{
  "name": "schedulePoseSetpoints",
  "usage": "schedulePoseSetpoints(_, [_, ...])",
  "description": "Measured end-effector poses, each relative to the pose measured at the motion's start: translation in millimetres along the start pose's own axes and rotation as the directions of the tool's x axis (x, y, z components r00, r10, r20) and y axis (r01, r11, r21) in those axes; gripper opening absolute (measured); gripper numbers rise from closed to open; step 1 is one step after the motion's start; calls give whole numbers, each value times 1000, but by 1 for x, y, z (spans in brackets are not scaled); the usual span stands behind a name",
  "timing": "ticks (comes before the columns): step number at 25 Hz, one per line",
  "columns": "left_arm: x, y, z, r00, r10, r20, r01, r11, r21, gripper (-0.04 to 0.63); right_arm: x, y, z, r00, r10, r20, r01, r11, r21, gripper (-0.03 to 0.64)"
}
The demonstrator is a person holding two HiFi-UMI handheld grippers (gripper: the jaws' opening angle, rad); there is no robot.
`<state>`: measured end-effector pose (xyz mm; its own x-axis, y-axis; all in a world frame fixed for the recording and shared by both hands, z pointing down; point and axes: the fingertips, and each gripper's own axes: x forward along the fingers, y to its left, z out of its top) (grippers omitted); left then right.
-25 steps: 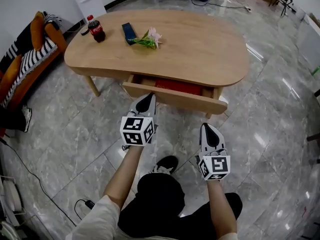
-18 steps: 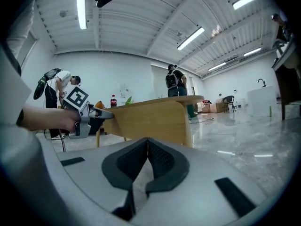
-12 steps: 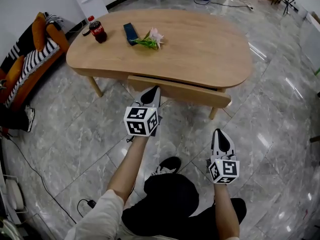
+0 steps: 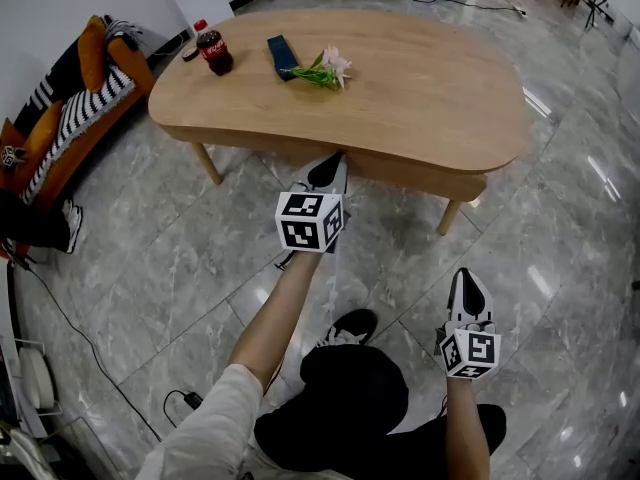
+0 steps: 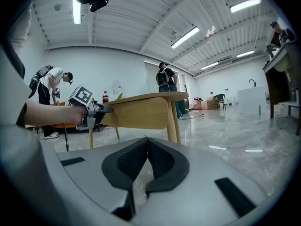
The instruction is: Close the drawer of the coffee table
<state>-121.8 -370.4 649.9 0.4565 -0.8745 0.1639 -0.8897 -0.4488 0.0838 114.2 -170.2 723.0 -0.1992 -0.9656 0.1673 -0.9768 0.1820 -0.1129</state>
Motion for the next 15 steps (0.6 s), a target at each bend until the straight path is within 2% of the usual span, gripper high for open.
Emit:
schedulePoseSetpoints(3, [4,3,0,1000,10,-1,-10,1000,-2,9,-3,-3,-3,1000,-6,-7,7,999,51,17])
schedulePoseSetpoints(9, [15,4,3,1000,-18,22,18,1000,-19,9,-12,-12,6,1000,-28,-3,28,1000,-2,17])
schedulePoseSetpoints(15, [16,7,3,999,-12,38,13,1000,-26,9,-17,-20,9,999,-46,11,46,999,10,17])
